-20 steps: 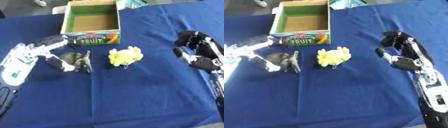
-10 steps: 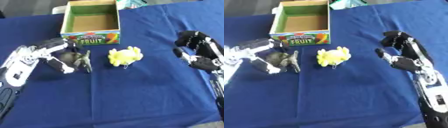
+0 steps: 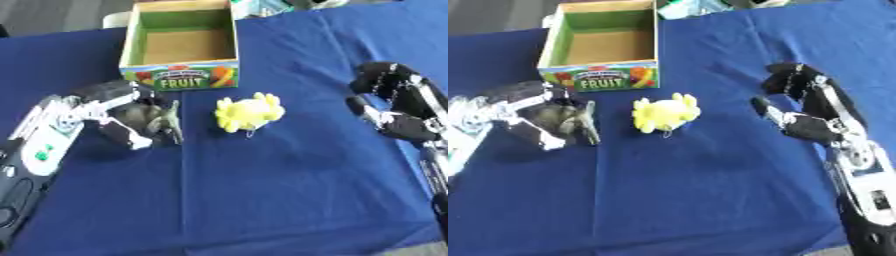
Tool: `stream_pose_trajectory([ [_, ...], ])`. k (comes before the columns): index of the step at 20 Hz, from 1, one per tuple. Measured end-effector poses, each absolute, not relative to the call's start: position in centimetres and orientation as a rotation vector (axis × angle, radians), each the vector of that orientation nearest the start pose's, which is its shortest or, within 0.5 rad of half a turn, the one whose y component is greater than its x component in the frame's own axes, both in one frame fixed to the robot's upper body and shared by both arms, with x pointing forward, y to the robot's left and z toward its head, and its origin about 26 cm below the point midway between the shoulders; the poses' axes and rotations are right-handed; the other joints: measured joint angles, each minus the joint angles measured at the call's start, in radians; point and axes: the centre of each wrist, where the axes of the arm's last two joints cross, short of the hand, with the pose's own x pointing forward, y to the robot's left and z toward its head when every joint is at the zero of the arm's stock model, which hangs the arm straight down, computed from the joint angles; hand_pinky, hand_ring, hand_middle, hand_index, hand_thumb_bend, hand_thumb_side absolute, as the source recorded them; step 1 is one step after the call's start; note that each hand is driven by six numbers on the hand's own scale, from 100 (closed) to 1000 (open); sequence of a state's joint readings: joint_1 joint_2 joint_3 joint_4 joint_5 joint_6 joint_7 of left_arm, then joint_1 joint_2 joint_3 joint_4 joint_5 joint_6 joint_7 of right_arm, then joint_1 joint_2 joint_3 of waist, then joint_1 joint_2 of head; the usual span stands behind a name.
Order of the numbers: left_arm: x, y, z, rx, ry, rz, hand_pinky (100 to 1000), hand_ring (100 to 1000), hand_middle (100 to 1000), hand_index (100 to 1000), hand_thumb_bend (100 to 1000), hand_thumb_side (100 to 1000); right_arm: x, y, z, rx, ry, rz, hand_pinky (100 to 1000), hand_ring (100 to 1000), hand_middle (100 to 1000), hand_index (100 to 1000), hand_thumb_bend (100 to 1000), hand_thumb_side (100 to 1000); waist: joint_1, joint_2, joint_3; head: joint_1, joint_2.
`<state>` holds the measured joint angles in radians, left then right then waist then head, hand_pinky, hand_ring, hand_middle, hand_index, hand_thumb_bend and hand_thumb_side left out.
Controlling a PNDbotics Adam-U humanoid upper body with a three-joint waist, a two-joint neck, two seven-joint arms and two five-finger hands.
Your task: Pick up objects on the table and place them in the box.
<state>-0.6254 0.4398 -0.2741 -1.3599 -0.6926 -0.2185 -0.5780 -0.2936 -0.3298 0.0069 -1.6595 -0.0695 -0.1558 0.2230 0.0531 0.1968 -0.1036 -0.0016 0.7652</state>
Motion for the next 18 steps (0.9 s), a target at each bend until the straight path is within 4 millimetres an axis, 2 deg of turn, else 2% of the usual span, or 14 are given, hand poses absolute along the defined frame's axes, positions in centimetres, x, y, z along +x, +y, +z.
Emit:
stream_pose_trajectory([
  [3, 40.91, 24.18, 14.37, 0.494, -1.461, -1.722, 783, 729, 692, 861, 394, 334, 34.02, -28.59, 11.93, 0.013, -2.038, 0.535, 720, 690, 576, 761, 452, 238, 0.000, 0.000, 0.000, 0.000, 0.000],
  [6, 40.95, 24.12, 14.30, 0.496, -1.460, -1.723, 759, 662, 610, 844, 346, 298, 34.02, -28.59, 11.92, 0.014, -2.037, 0.536, 720, 690, 576, 761, 453, 237, 0.000, 0.000, -0.001, 0.000, 0.000],
  [8, 40.95, 24.10, 14.30, 0.500, -1.458, -1.726, 755, 651, 598, 841, 339, 294, 34.01, -28.60, 11.90, 0.015, -2.036, 0.536, 720, 690, 576, 761, 454, 237, 0.000, 0.000, -0.001, 0.000, 0.000],
  [12, 40.98, 24.12, 14.27, 0.504, -1.451, -1.732, 720, 565, 504, 807, 256, 206, 33.98, -28.62, 11.84, 0.014, -2.034, 0.536, 720, 690, 576, 761, 457, 238, 0.000, 0.000, -0.001, 0.000, 0.000],
  [16, 41.04, 24.13, 14.32, 0.508, -1.448, -1.733, 701, 512, 453, 788, 195, 134, 33.97, -28.62, 11.84, 0.014, -2.034, 0.536, 719, 690, 576, 761, 458, 237, 0.000, 0.000, -0.001, 0.000, 0.000],
  [18, 41.06, 24.11, 14.38, 0.509, -1.447, -1.734, 695, 496, 437, 782, 156, 142, 33.97, -28.62, 11.84, 0.014, -2.034, 0.536, 719, 690, 576, 761, 456, 238, 0.000, 0.000, -0.001, 0.000, 0.000],
])
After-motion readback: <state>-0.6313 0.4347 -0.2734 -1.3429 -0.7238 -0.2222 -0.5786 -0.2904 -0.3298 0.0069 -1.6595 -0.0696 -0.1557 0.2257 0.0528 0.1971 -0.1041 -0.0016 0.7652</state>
